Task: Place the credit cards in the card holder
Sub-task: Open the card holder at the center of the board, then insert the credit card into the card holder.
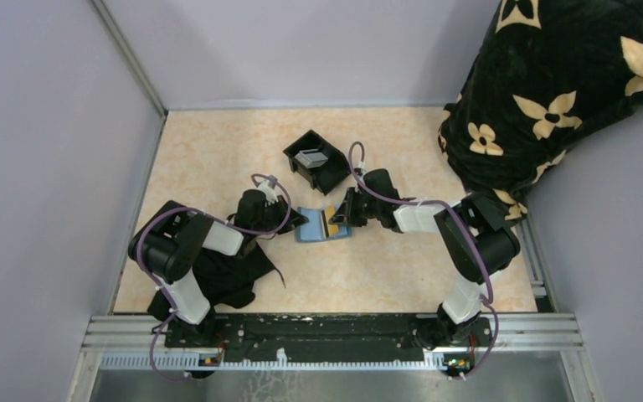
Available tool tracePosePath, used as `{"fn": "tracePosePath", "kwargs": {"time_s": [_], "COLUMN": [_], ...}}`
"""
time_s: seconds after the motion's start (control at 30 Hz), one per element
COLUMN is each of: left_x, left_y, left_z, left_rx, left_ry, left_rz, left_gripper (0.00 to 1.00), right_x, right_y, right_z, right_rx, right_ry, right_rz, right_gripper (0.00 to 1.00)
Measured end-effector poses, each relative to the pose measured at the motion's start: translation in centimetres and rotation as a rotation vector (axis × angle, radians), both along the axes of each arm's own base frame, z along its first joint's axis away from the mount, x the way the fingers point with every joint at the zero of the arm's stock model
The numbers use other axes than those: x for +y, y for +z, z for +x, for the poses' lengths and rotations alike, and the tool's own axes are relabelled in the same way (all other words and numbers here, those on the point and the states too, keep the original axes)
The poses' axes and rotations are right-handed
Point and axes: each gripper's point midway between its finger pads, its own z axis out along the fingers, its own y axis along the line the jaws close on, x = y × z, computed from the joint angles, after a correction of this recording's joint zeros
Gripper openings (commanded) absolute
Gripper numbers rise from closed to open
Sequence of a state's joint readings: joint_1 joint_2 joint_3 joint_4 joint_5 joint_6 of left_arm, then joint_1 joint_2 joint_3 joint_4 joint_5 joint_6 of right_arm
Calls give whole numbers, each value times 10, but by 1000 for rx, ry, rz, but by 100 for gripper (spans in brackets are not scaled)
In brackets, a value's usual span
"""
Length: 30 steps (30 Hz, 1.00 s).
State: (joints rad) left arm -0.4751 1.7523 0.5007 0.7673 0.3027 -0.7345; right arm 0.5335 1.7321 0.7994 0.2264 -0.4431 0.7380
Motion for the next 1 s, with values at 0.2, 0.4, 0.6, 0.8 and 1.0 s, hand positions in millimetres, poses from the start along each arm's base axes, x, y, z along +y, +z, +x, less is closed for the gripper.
{"fn": "tracePosePath", "kwargs": {"time_s": [0.2,0.4,0.6,0.8,1.0], "left_x": [1,1,1,1,1], "left_y": [0,0,0,0,0], "left_z": [-1,-3,-3,-3,-3], "left_rx": [11,19,24,26,28], "left_ry": [18,25,29,30,32], "left_rz": [-16,-28,-33,-36,-37], "left_gripper": [1,1,1,1,1], "right_x": [0,1,4,5,3], "right_y": [7,9,11,4,-4], "right_z": [1,2,4,5,2], "right_rx": [-21,-24,-36,-29,-11], "right_ry": [-8,-14,-15,-16,-20], "right_rz": [16,32,49,49,43], "right_gripper": [0,0,0,0,0]}}
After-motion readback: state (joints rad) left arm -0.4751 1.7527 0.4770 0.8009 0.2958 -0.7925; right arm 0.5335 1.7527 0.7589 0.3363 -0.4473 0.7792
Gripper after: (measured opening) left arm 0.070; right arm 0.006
